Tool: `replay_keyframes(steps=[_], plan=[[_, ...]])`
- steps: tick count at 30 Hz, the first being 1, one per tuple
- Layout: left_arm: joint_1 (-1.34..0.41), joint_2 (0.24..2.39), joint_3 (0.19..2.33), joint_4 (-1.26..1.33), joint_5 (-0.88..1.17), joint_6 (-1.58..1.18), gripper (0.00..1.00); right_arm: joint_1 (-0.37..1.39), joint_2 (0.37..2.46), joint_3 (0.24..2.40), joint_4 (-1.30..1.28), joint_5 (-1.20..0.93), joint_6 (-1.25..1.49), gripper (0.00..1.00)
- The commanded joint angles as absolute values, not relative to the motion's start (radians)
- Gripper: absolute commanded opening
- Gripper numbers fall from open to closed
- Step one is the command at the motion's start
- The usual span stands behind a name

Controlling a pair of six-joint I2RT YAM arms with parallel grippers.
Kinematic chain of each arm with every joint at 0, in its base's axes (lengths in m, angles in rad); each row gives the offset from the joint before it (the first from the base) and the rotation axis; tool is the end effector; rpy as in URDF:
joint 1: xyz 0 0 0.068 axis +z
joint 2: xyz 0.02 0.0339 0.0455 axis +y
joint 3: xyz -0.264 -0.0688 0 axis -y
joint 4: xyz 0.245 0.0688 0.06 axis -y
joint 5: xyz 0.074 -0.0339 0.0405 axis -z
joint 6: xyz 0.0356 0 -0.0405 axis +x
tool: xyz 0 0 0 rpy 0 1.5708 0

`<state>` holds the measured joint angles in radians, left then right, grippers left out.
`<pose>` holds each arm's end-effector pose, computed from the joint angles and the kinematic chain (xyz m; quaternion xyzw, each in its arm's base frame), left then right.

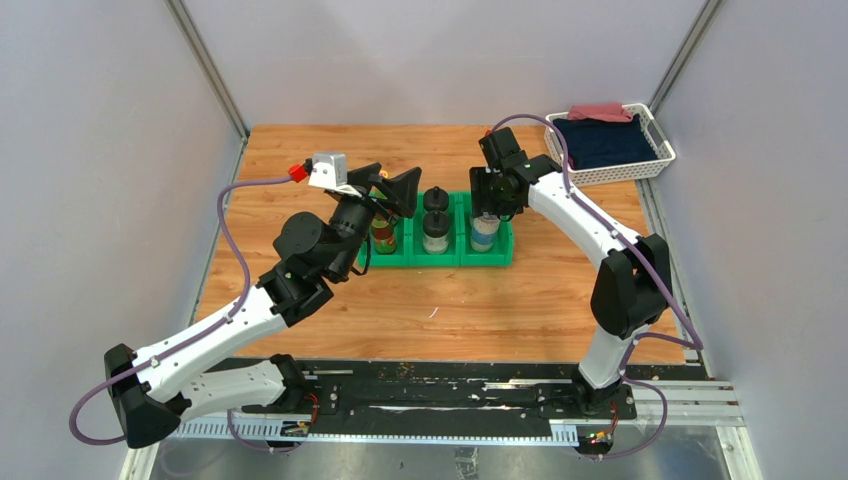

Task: Organize the condiment bottles
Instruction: Place the bottle in the storage box, then reset both arms

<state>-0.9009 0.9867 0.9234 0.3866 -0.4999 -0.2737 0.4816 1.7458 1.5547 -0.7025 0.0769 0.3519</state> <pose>0.1515 -0.1638 0.4115 -0.0164 0.6003 -0.3155 0.7347 0.3438 0.1766 0.3005 -0.0483 0.9414 0.1012 0.3182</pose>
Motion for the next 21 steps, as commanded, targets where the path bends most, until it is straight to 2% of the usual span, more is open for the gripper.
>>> replay_keyframes(steps=[1, 9, 12, 21], plan=[[-0.91, 0.988, 0.916, 0.393, -0.503, -0.279, 0.86, 0.467, 1.73, 1.545, -0.729, 0.083, 0.335, 0.49], [-0.91, 0.995, 0.92, 0.393, -0.504, -0.278, 0.86, 0.466, 1.73, 1.547, -0.732, 0.087, 0.335, 0.73], [-0.91, 0.995, 0.92, 0.393, -0.505, -0.279, 0.86, 0.466, 1.728, 1.548, -0.732, 0.089, 0.333, 0.79], [-0.911, 0.998, 0.925, 0.393, -0.506, -0.279, 0.86, 0.466, 1.722, 1.558, -0.732, 0.089, 0.326, 0.81]])
